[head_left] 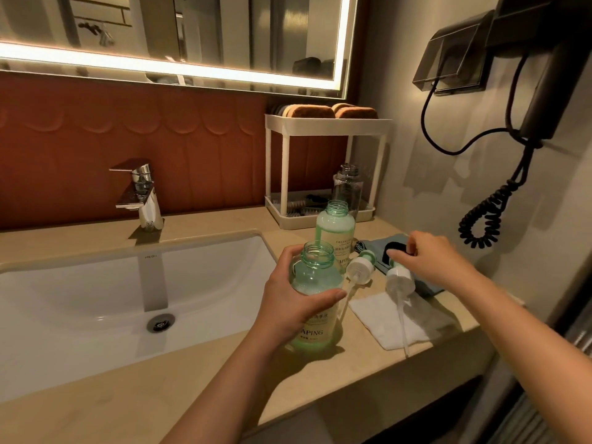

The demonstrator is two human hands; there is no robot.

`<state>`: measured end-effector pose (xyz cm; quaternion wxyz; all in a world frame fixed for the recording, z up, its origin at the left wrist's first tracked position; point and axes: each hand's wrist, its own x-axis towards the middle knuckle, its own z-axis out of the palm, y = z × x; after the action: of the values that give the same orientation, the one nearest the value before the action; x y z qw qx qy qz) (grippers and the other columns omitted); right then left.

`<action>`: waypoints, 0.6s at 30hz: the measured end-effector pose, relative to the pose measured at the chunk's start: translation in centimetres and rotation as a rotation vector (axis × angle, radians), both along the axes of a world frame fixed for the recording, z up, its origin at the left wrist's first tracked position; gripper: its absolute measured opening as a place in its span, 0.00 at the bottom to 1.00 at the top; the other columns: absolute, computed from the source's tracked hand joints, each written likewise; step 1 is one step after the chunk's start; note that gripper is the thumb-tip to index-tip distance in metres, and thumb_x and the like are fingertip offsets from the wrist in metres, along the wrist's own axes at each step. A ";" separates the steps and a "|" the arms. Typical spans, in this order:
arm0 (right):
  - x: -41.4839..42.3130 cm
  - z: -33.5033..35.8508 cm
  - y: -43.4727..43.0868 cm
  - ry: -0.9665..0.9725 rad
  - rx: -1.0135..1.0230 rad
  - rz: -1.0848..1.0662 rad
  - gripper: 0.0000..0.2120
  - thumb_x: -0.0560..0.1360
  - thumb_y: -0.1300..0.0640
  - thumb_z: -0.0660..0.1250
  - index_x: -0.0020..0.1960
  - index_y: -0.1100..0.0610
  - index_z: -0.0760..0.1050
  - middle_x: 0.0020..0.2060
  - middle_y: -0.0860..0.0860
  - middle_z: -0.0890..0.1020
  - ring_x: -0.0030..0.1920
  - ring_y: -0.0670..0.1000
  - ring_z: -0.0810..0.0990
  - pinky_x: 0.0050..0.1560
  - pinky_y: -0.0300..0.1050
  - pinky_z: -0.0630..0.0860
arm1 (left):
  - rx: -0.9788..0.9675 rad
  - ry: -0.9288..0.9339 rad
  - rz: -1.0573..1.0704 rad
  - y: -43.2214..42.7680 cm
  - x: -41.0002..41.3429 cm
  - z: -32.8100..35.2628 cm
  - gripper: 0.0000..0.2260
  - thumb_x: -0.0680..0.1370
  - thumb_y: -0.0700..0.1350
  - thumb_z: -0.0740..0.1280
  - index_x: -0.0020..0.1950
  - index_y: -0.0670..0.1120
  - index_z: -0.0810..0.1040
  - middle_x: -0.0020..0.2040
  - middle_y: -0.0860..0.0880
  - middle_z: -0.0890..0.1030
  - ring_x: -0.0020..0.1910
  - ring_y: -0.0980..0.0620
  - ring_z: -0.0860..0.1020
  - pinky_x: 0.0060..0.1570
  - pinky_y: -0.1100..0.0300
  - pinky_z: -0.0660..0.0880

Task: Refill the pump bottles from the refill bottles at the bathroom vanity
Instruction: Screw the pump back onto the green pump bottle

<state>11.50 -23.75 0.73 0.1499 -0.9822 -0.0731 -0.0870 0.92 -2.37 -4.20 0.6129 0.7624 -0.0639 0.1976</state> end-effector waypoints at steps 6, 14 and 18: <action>-0.8 -1.2 0.0 0.066 -0.102 -0.094 0.28 0.71 0.34 0.62 0.30 0.59 0.66 0.24 0.53 0.73 0.25 0.51 0.72 0.27 0.42 0.66 | -0.008 -0.004 0.010 -0.2 -0.9 0.0 0.31 0.63 0.44 0.79 0.62 0.52 0.69 0.57 0.56 0.76 0.55 0.59 0.75 0.47 0.72 0.72; -0.7 -2.3 -0.1 0.178 0.025 -0.133 0.27 0.70 0.35 0.65 0.31 0.60 0.69 0.27 0.55 0.77 0.27 0.52 0.75 0.31 0.44 0.72 | -0.015 -0.017 0.013 -0.3 -2.1 0.0 0.29 0.64 0.43 0.79 0.58 0.56 0.68 0.53 0.61 0.76 0.52 0.64 0.75 0.43 0.77 0.71; -0.4 -2.5 -0.7 0.232 0.214 -0.174 0.22 0.69 0.41 0.69 0.38 0.62 0.72 0.33 0.57 0.80 0.30 0.55 0.77 0.32 0.45 0.73 | -0.027 -0.011 0.004 -0.3 -2.3 0.1 0.29 0.64 0.43 0.79 0.59 0.55 0.68 0.52 0.62 0.75 0.48 0.69 0.75 0.42 0.78 0.71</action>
<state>11.11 -24.42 -1.77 0.2527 -0.9667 0.0398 0.0070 -1.41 -2.65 -4.14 0.6223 0.7531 -0.0631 0.2039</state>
